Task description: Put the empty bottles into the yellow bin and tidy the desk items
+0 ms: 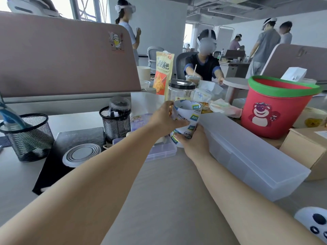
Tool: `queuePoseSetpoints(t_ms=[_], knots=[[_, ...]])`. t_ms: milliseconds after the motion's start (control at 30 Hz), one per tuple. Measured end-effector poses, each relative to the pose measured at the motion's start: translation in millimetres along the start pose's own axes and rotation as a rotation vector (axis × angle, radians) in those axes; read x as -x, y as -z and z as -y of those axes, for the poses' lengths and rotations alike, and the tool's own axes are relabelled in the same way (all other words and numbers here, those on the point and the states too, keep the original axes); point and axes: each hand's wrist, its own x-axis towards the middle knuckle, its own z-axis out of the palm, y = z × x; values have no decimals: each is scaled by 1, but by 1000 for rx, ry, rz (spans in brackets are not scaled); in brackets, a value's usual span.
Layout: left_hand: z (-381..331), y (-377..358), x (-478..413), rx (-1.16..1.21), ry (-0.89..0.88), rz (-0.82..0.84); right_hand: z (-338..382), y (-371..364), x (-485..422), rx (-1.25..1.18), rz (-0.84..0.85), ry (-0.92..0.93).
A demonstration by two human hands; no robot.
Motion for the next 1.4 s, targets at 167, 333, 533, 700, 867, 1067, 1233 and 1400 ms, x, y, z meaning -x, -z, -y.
queuePoseSetpoints(t_ms=[167, 333, 533, 700, 867, 1067, 1233, 1400], knots=[[1, -4, -3, 11, -6, -7, 2, -1, 0, -2, 1, 2], [1, -5, -5, 22, -2, -31, -1, -2, -4, 5, 9, -1], [2, -8, -6, -36, -12, -68, -5, -6, -9, -5, 18, -8], [3, -10, -3, -69, -22, -97, -2, -3, -6, -38, 40, -8], [3, -9, 7, -30, -7, -117, 2, 0, 7, -122, 66, -12], [-3, 14, 43, -98, -85, -144, -6, 3, 20, 4, 22, -21], [7, 43, 81, 14, -136, -203, -6, -1, 19, 86, -70, -83], [35, 67, 97, 17, -32, -244, 0, -10, 14, 109, -88, -133]])
